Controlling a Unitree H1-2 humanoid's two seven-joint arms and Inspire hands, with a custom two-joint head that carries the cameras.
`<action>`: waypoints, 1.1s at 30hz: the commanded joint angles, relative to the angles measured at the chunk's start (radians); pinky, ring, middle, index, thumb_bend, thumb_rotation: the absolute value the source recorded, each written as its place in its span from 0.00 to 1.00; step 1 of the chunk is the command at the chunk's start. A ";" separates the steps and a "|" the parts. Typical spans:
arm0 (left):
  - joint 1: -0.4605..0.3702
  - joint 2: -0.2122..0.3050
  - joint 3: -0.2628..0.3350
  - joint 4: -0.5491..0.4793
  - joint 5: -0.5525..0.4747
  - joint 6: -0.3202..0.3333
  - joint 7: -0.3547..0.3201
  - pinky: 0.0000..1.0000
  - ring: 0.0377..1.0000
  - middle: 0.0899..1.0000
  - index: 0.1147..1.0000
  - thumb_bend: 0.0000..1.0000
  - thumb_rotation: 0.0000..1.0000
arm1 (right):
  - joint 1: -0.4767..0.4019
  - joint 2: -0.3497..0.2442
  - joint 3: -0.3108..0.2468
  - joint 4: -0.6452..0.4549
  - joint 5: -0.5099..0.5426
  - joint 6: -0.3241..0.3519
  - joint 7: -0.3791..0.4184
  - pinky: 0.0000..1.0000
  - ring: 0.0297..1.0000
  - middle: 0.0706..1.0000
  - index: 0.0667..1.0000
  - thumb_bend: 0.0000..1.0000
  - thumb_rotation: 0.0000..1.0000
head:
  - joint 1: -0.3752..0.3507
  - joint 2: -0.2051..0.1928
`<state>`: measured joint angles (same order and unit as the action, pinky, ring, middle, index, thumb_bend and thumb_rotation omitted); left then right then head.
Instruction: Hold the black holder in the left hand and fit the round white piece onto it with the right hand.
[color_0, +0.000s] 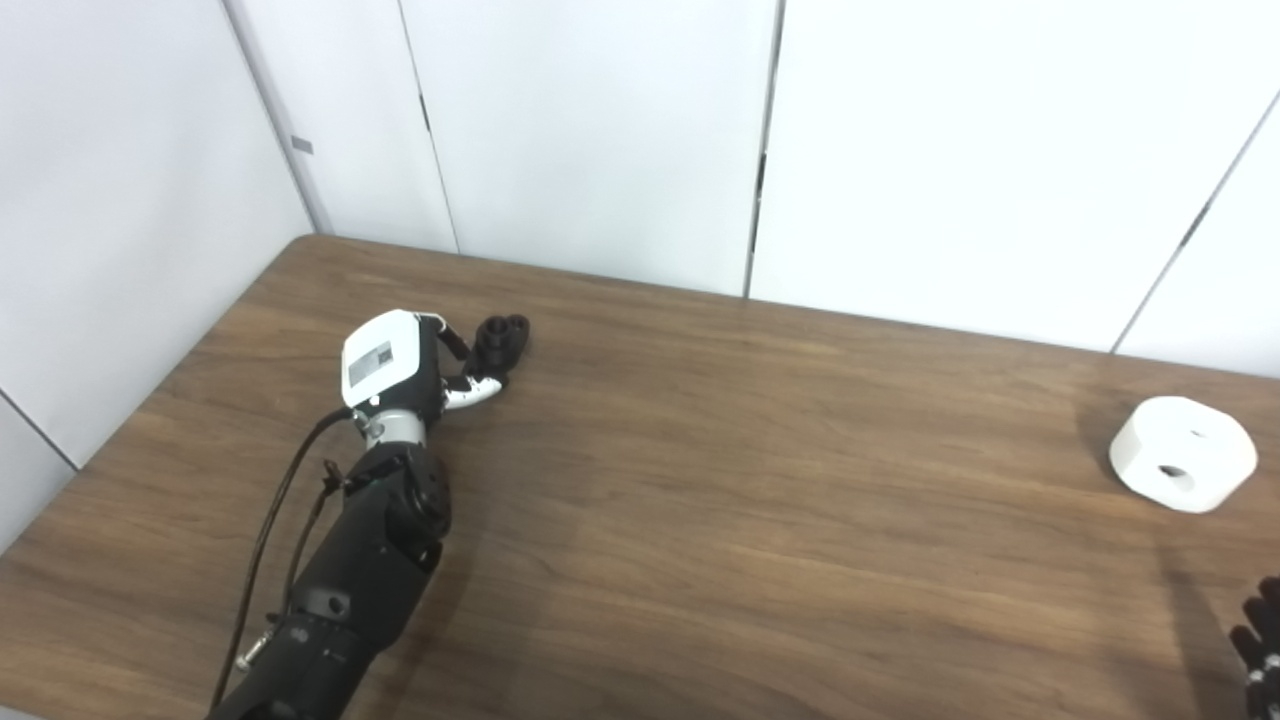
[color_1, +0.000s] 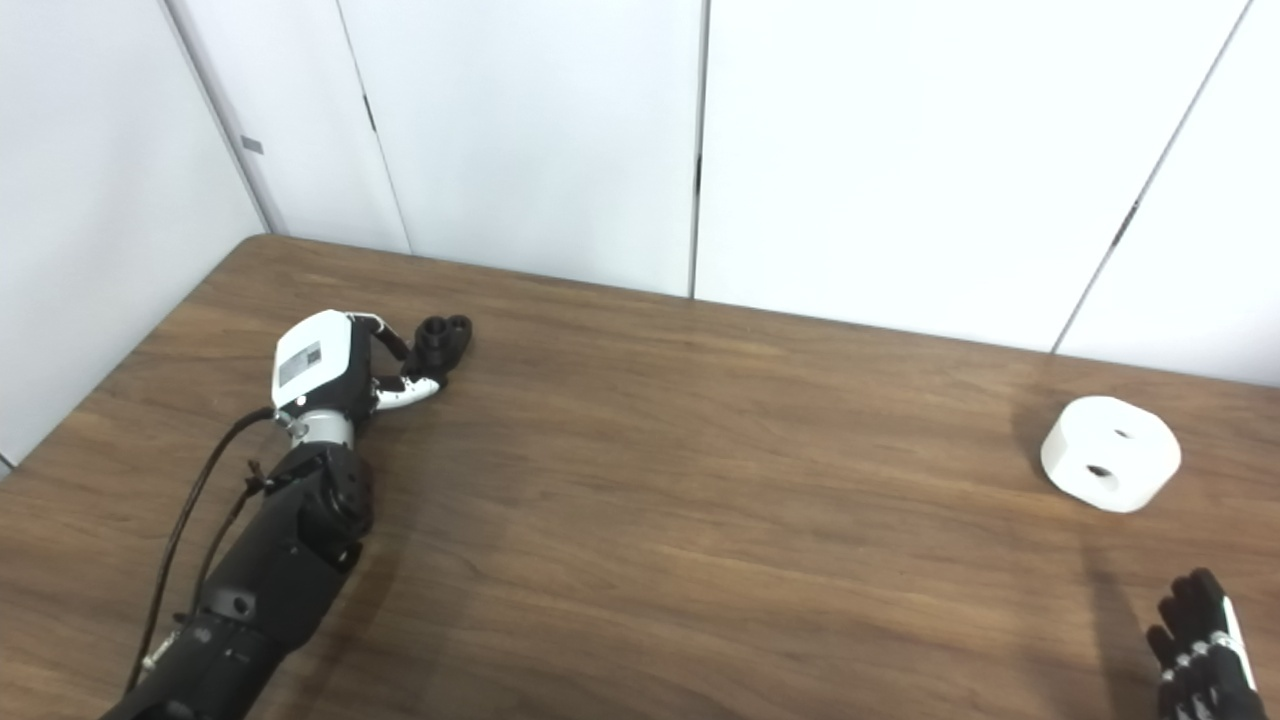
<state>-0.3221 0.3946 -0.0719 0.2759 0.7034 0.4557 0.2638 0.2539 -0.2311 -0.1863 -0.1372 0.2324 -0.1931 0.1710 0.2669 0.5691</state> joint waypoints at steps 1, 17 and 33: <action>-0.033 0.027 -0.001 -0.003 0.017 -0.008 0.016 0.91 0.88 0.78 0.42 0.51 0.04 | 0.034 0.019 0.014 0.073 -0.003 0.010 0.000 1.00 1.00 1.00 1.00 0.60 1.00 | -0.002 0.000; 0.036 0.018 -0.028 -0.194 -0.060 -0.033 -0.160 0.89 0.88 0.77 0.42 0.51 0.05 | 0.031 0.031 0.025 0.069 -0.026 0.003 -0.006 1.00 1.00 0.99 1.00 0.57 1.00 | -0.058 0.014; 0.211 -0.012 -0.157 -0.500 -0.071 -0.087 -0.352 0.80 0.88 0.80 0.42 0.51 0.05 | 0.032 0.051 0.037 0.045 -0.056 0.004 -0.020 1.00 0.99 0.98 1.00 0.52 0.98 | -0.162 0.045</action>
<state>-0.1144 0.3757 -0.2149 -0.1885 0.6339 0.4003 -0.0623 0.2526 -0.2243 -0.1777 -0.1439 0.1790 -0.1962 0.1599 0.1183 0.6058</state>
